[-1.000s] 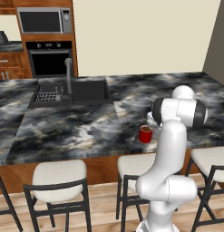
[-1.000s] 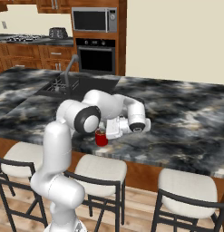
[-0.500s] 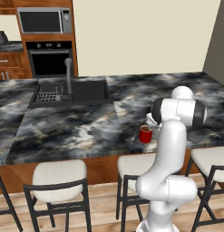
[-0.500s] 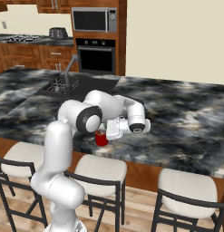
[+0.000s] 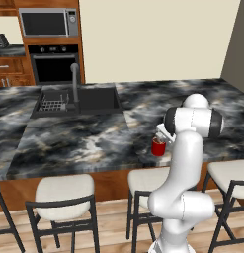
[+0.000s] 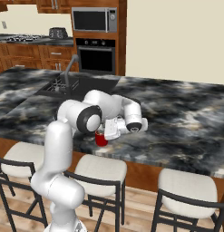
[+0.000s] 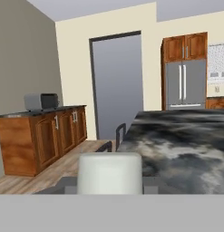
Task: Pick up the marshmallow and place it in the cup of hot chocolate on the dining counter.
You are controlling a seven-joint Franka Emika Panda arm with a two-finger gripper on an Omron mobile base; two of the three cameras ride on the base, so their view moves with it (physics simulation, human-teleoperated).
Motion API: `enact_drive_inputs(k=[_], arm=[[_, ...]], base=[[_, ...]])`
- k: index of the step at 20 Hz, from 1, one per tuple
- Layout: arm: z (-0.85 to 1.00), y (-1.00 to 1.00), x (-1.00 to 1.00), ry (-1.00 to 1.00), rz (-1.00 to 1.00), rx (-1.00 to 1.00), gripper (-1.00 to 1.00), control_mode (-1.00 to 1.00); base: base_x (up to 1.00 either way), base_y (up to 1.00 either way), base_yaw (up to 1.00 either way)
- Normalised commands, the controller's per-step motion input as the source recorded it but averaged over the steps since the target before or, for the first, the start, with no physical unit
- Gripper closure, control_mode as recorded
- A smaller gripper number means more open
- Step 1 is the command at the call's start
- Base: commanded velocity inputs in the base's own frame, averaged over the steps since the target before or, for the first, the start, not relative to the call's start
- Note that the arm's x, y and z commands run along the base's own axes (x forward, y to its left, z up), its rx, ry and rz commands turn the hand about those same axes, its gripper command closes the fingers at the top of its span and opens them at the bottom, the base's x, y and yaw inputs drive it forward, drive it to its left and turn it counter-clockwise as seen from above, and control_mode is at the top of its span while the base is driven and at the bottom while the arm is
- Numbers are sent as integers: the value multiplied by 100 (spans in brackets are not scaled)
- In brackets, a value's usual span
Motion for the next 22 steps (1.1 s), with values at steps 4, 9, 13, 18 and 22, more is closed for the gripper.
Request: enact_drive_inputs(k=[4,9,13,18,22], arm=[[-9,3,15,0,0,-1,100,-100],[-10,0,13,0,0,0,100,-100],[-16,0,11,0,0,0,-100,-100],[-13,0,15,0,0,0,-100,-100],[0,0,3,0,0,0,-100,-100]], base=[[0,0,0],[0,0,0],[0,0,0],[0,0,0],[0,0,0]])
